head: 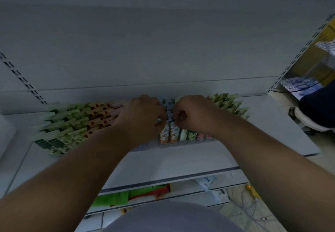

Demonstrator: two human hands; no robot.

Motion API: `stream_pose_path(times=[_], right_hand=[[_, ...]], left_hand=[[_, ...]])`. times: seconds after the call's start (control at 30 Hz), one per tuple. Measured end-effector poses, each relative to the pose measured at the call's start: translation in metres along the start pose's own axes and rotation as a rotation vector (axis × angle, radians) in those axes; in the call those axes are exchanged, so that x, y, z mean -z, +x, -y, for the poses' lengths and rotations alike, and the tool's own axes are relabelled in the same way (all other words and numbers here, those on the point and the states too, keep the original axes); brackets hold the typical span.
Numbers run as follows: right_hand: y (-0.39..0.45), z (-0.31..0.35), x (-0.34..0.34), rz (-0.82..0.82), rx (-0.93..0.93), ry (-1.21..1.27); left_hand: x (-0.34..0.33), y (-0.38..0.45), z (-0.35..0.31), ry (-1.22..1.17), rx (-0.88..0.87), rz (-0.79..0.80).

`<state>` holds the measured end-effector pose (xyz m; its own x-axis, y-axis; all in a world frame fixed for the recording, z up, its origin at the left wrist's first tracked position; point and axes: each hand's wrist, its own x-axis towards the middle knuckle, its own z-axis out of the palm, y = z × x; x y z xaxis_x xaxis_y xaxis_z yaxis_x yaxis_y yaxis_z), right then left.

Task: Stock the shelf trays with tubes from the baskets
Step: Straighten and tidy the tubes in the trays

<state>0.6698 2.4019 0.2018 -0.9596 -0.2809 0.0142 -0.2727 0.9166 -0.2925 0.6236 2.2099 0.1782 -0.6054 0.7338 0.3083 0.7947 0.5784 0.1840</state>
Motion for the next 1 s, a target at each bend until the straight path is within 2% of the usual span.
stream_pose_path(times=[0.33,0.47,0.7,0.87,1.0], right_hand=[[-0.004,-0.002,-0.004,-0.024,-0.018,0.014],[-0.016,-0.018,0.013,-0.084,-0.037,0.066],[-0.032,-0.038,0.020,-0.068,-0.105,0.079],[-0.026,-0.030,0.011,-0.020,-0.028,-0.021],[-0.021,-0.029,0.006,-0.042,0.015,-0.065]], left_hand=[[-0.001,0.002,0.000,0.002,0.007,0.053],[0.000,0.002,-0.003,-0.013,0.015,0.035],[-0.008,0.014,-0.028,-0.012,0.031,-0.036],[-0.018,0.022,-0.036,0.033,0.053,0.004],[-0.021,0.021,-0.032,0.051,0.055,0.045]])
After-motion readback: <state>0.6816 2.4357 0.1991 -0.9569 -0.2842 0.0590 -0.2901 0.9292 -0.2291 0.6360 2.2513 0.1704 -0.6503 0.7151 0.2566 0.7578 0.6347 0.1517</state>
